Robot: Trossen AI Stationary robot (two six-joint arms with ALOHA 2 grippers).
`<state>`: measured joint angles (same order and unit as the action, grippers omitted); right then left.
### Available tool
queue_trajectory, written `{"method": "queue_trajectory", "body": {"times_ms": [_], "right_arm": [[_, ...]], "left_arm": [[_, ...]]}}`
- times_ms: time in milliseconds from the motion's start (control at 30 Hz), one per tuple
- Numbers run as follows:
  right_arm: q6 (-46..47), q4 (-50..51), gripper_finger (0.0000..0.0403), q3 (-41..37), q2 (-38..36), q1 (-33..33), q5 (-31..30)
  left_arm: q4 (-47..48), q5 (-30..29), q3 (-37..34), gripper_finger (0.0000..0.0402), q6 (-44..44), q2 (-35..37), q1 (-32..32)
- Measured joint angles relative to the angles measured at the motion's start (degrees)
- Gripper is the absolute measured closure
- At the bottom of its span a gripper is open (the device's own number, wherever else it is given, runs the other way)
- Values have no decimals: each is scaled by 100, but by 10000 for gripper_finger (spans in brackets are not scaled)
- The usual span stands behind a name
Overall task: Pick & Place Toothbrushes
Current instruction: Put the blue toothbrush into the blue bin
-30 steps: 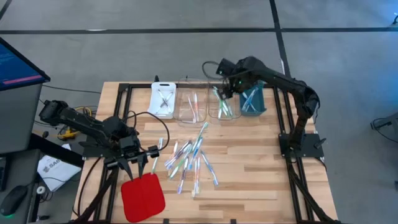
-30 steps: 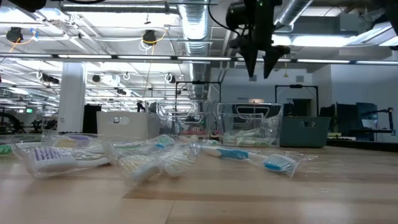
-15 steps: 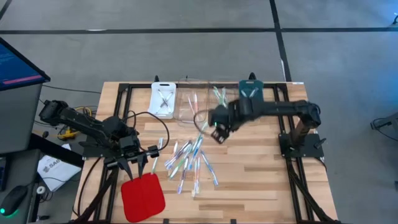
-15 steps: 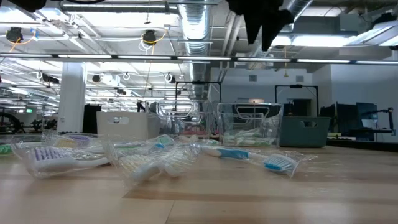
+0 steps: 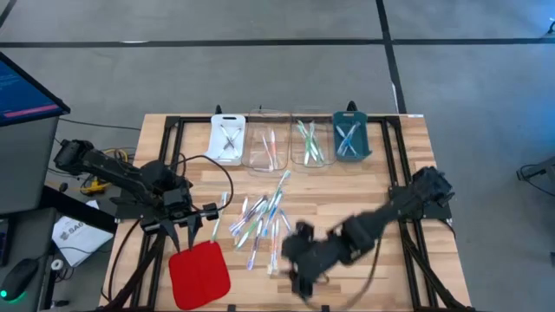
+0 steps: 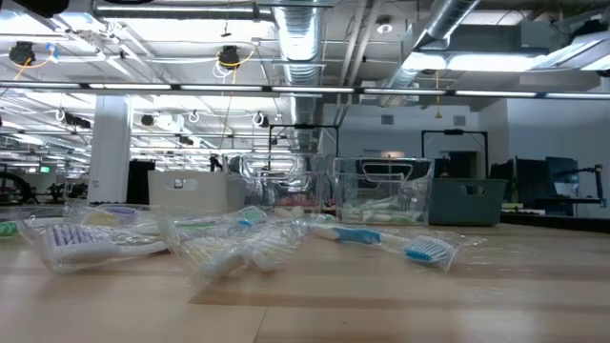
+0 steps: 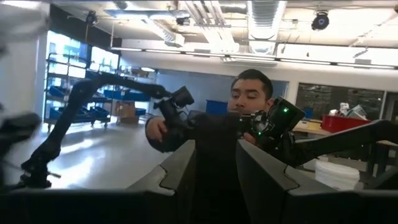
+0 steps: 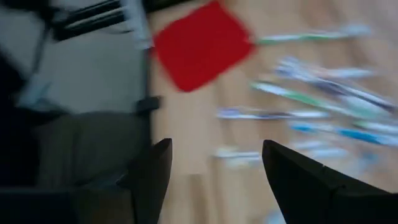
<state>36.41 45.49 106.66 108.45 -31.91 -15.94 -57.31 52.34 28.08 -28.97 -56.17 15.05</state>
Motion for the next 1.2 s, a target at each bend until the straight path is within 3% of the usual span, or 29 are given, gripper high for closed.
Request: {"method": "queue_trajectory", "body": {"times_ms": [233,400,500,600,767,967,1200], "right_arm": [[-507,-1758,159,3,560,-374,-21],[-972,-2203,159,-4,774,-318,475],[-266,-1593,159,-4,784,-133,-88],[915,-290,159,-1,801,194,-760],[2310,1455,159,-1,1090,562,-970],[2144,1503,162,-10,1653,647,-789],[1848,1479,206,-8,1956,740,-357]], "left_arm": [[-9,6,4,293,147,191,151],[-27,-7,2,293,181,220,281],[-20,-10,2,293,177,234,318],[-26,24,2,293,177,253,372],[-24,153,2,293,174,287,532],[-42,167,2,293,200,435,659],[-35,154,2,293,315,443,682]]}}
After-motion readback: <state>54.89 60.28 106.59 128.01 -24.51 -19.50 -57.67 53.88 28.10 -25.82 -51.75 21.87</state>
